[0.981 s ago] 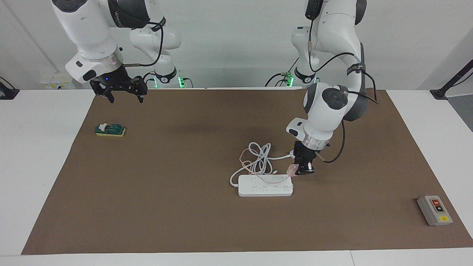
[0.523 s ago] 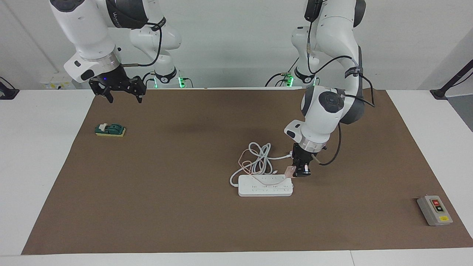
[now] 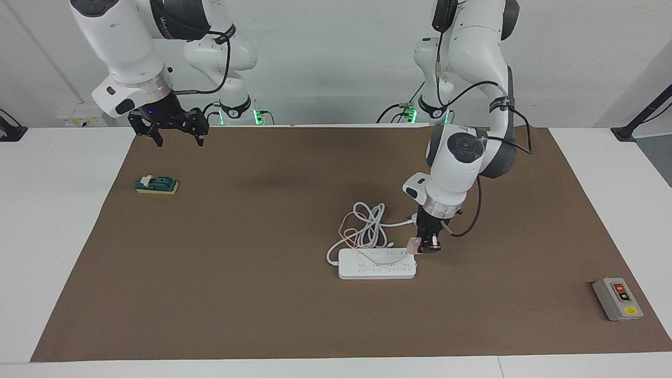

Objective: Plug charger into power strip
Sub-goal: 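Carry the charger with the left gripper to the power strip's end socket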

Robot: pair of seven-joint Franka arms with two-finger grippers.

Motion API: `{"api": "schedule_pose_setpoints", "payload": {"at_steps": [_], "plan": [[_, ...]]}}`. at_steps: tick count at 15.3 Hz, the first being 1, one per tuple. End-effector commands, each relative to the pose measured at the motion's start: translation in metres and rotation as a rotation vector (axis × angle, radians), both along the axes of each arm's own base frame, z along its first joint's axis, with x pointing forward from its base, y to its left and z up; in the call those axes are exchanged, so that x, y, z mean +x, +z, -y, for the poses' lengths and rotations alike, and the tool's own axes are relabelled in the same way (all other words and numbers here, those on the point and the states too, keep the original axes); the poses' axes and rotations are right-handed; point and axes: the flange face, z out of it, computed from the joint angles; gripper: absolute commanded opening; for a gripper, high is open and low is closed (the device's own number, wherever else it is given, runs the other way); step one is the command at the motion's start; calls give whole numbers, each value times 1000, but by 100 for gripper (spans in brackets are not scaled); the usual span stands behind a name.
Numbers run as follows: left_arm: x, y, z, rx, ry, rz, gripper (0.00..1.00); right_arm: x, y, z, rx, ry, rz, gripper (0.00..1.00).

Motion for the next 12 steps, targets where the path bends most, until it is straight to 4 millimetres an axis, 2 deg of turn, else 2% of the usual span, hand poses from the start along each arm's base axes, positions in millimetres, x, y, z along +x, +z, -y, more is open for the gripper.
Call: {"api": "schedule_pose_setpoints", "payload": {"at_steps": [1,12], "plan": [[0,-5,5,12,-20,28,12,-5,1,-1,18,-7,11,100],[-4,-19,9,12,-26,28,13,-5,1,-5,41,-2,12,100]]}}
